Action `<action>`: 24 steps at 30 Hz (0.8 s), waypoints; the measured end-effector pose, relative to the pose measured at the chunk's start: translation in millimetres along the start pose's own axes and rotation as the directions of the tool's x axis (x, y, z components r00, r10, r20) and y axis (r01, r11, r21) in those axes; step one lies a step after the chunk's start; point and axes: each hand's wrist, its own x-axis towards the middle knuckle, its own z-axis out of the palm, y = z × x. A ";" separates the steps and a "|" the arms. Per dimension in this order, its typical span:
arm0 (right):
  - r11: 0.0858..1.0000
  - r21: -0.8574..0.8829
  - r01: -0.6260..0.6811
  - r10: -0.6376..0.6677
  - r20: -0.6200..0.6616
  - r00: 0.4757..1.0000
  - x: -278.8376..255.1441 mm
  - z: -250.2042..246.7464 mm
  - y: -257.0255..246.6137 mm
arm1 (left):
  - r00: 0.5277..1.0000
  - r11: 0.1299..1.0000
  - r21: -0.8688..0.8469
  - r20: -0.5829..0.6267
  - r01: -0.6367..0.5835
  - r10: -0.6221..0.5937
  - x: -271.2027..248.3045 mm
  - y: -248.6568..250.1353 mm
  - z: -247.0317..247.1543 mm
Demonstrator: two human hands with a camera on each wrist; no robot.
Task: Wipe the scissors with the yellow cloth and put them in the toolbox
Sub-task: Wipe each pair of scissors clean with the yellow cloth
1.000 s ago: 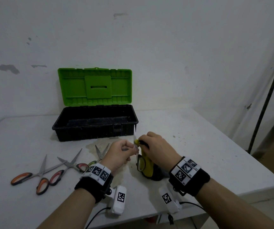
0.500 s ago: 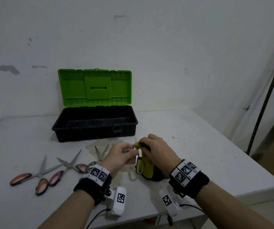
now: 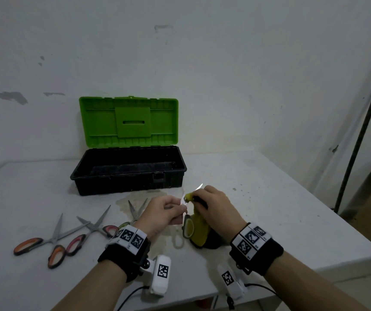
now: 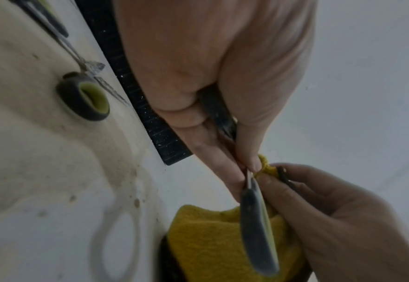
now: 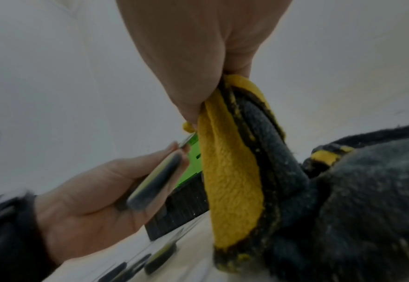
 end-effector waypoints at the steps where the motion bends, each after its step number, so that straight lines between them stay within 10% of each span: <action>1: 0.999 0.011 -0.041 0.042 -0.033 0.999 2.5 -2.9 4.0 | 1.000 1.000 0.005 0.005 0.000 0.000 -0.7 -0.2 -0.8; 24: 1.000 -0.002 -0.030 0.030 -0.019 0.999 8.4 -4.5 1.1 | 0.988 0.992 0.051 0.098 0.113 -0.118 -9.9 4.7 1.2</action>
